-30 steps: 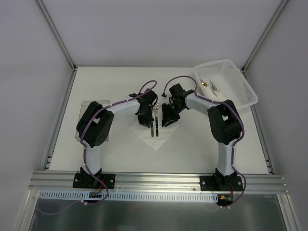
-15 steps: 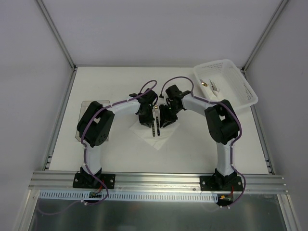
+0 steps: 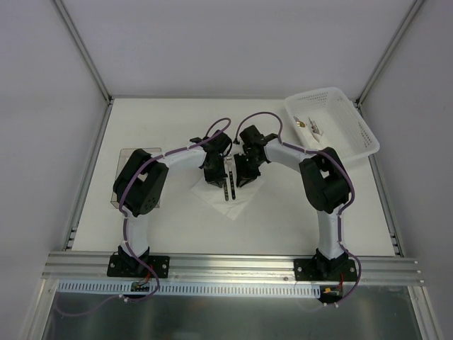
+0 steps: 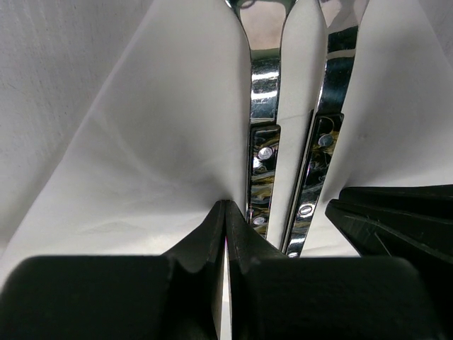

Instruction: Place the utensils on the paper napkin and roll it up

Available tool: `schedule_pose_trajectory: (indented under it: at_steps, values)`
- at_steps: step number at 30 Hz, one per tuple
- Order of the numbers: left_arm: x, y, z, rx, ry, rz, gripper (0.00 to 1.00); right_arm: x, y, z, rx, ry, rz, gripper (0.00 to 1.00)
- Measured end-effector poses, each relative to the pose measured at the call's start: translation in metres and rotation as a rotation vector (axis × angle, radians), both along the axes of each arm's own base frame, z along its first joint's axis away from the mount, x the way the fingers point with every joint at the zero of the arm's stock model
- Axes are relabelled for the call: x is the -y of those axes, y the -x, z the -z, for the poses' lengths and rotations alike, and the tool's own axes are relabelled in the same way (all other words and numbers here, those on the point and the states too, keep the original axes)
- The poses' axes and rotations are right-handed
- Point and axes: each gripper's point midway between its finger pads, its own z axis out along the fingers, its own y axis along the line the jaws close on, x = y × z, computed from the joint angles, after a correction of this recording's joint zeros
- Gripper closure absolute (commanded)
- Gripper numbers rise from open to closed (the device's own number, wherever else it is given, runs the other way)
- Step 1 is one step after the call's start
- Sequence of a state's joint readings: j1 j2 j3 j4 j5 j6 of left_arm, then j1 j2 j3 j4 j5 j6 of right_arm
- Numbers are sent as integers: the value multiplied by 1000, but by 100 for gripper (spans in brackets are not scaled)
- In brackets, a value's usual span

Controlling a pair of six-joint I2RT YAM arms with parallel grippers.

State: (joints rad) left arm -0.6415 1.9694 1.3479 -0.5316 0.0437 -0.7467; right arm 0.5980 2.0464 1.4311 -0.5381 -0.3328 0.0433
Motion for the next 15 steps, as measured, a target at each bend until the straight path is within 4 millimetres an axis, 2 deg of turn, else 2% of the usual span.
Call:
schedule_pose_trajectory:
  at_steps: [4, 15]
  values:
    - [0, 0, 0, 0, 0, 0, 100, -1, -1, 0, 3, 8, 4, 82]
    - [0, 0, 0, 0, 1, 0, 100, -5, 0, -1, -4, 2, 11, 73]
